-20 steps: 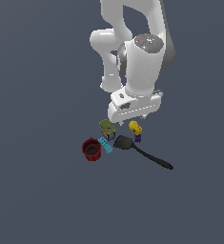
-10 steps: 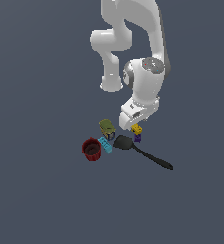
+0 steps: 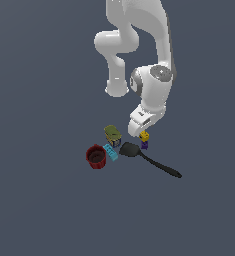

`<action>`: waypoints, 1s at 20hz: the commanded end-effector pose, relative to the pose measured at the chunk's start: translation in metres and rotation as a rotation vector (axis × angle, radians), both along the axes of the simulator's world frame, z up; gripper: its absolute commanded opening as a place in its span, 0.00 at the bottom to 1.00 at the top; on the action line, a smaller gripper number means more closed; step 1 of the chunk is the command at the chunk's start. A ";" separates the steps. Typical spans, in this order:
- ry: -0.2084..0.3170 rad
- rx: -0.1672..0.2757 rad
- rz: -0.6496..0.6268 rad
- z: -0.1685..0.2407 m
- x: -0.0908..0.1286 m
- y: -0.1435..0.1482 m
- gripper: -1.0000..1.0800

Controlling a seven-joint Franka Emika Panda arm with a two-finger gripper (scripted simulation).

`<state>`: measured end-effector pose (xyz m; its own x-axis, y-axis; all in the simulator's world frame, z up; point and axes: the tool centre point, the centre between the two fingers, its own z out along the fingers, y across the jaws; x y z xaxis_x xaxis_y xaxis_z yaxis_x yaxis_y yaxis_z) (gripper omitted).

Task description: Pick up a designated object from a clutter of objects.

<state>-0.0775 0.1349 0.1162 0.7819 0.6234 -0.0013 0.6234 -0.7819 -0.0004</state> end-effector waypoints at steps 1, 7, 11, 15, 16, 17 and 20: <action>-0.001 0.000 0.000 0.000 0.000 0.000 0.96; -0.001 0.001 0.001 -0.014 -0.001 0.000 0.96; -0.001 0.001 0.003 -0.033 -0.001 0.000 0.96; -0.001 0.001 0.004 -0.047 -0.001 0.000 0.96; -0.001 0.001 0.004 -0.048 -0.001 0.000 0.96; -0.001 0.001 0.004 -0.050 -0.001 0.000 0.96; -0.001 0.001 0.004 -0.051 -0.001 0.000 0.00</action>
<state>-0.0791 0.1350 0.0660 0.7792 0.6268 -0.0008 0.6268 -0.7792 -0.0010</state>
